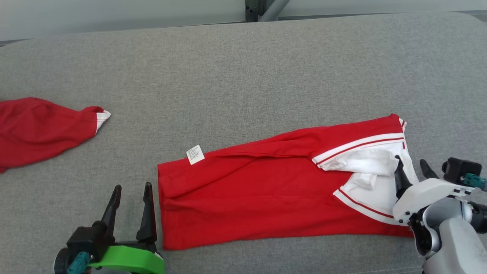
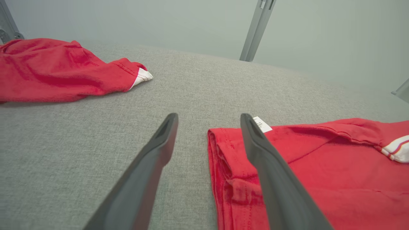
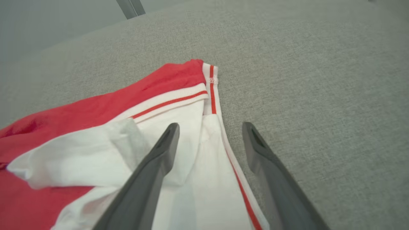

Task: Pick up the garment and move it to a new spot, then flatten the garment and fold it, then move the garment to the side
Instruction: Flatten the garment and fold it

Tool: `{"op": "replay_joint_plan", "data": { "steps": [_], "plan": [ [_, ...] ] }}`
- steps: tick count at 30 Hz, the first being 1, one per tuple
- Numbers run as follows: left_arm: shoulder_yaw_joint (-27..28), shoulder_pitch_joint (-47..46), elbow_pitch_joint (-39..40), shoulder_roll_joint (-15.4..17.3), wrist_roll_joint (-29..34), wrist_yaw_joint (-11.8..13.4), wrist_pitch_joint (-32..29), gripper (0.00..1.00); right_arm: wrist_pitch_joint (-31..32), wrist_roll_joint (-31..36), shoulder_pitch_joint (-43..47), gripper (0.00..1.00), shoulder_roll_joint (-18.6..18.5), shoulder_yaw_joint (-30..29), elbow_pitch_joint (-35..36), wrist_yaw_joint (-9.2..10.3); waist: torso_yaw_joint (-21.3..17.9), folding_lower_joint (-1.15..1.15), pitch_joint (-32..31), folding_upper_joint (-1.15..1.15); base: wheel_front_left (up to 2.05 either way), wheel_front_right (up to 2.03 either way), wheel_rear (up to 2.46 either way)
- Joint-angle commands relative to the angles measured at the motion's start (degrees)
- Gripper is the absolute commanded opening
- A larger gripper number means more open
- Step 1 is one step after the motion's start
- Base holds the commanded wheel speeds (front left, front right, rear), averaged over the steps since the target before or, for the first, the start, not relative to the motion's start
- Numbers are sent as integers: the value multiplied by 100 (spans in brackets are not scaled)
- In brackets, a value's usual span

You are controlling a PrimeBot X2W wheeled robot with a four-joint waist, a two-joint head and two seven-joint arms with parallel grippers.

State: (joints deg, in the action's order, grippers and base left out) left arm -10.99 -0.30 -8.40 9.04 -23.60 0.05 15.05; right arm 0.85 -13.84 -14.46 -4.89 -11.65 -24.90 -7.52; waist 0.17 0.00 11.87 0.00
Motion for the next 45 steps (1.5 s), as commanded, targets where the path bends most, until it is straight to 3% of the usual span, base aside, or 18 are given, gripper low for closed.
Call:
{"op": "replay_joint_plan", "data": {
  "steps": [1,10,18,27,28,29,30,33,36,45],
  "plan": [
    [128,147,45,-107,295,24,13,100,87,113,-104,100,-3,103,-295,7,45,0,-19,0,0,0,0],
    [476,338,204,-459,694,-264,13,100,259,82,-53,100,-210,315,-924,7,236,0,-14,0,0,0,0],
    [706,354,230,-583,840,-490,13,100,154,43,-204,100,-522,426,-1280,15,273,0,-61,0,0,0,0],
    [729,325,116,-613,807,-578,13,100,263,-92,-253,100,-419,592,-1866,8,309,0,-137,0,0,0,0],
    [721,318,114,-613,781,-572,13,100,212,-139,-283,70,-374,616,-1910,8,303,0,-132,0,0,0,0],
    [714,304,106,-614,758,-564,13,100,171,-197,-312,14,-326,665,-1944,8,300,0,-126,0,0,0,0],
    [707,291,99,-614,730,-554,13,100,131,-302,-335,0,-275,714,-1971,-1,297,0,-126,0,0,0,0],
    [709,291,84,-613,702,-524,14,100,18,-779,-401,0,-238,771,-1985,-1,262,0,-153,0,0,0,0],
    [728,328,78,-613,696,-499,14,100,-87,-1274,-459,0,-434,718,-1897,12,203,0,-188,0,0,0,0],
    [712,338,69,-612,617,-458,14,100,-45,-2097,-416,0,-1516,147,-1862,8,106,0,-244,0,0,0,0]
  ]
}}
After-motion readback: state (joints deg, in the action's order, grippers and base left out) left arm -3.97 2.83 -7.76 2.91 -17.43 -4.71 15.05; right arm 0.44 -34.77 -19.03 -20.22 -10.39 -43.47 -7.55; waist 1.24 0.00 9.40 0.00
